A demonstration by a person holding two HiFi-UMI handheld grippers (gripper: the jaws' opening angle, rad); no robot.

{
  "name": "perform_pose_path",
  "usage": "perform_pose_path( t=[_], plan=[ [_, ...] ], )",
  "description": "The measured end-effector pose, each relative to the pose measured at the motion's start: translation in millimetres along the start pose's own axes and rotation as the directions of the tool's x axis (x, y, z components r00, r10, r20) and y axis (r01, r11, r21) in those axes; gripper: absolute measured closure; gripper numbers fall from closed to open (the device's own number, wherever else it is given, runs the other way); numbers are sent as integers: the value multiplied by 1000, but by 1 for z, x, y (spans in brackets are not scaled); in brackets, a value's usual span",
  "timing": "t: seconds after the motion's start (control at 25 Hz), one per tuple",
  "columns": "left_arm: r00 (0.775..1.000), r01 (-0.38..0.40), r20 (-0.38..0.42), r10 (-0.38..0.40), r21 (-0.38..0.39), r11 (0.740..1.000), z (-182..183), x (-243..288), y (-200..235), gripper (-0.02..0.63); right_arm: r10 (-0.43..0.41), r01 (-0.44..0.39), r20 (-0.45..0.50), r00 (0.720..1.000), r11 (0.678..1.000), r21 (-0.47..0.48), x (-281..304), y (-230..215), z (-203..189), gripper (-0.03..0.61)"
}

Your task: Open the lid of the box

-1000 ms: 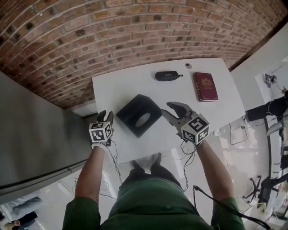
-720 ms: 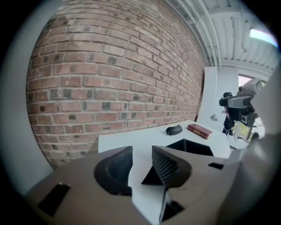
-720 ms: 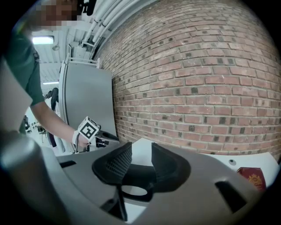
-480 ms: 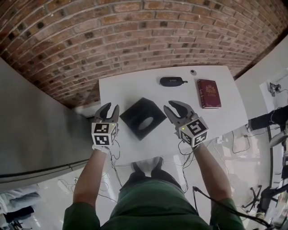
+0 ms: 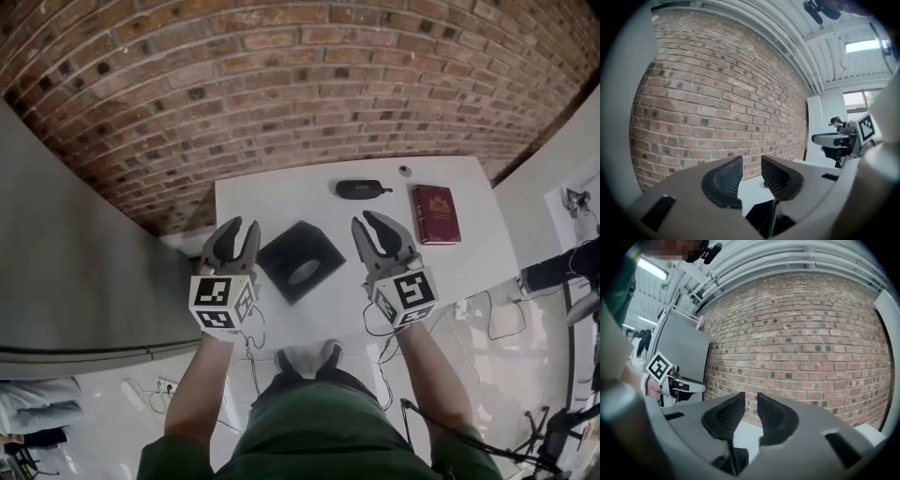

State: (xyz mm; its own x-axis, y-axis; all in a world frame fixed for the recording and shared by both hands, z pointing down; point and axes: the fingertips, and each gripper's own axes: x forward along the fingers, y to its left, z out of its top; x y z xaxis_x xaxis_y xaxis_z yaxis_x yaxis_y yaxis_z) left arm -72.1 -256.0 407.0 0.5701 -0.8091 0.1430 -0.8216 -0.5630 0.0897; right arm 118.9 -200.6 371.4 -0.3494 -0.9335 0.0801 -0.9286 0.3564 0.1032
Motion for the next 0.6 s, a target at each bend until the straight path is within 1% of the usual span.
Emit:
perform_pose_path(
  t=[0.2,0.36,0.48,0.6],
  plan=[
    [995,11,97,-18,72,997,49,-12,-30,499,-40,36,95,995,998,45,-14,-11,33,506],
    [983,31,175,-48,98,995,81,-24,-57,509,-56,46,153,987,997,69,-22,-18,55,518],
    [976,52,207,-73,105,993,94,-32,-73,518,-61,47,182,981,996,81,-28,-20,66,528],
    [973,46,216,-76,139,989,104,-37,-83,522,-65,47,205,976,995,94,-31,-21,74,535]
  ],
)
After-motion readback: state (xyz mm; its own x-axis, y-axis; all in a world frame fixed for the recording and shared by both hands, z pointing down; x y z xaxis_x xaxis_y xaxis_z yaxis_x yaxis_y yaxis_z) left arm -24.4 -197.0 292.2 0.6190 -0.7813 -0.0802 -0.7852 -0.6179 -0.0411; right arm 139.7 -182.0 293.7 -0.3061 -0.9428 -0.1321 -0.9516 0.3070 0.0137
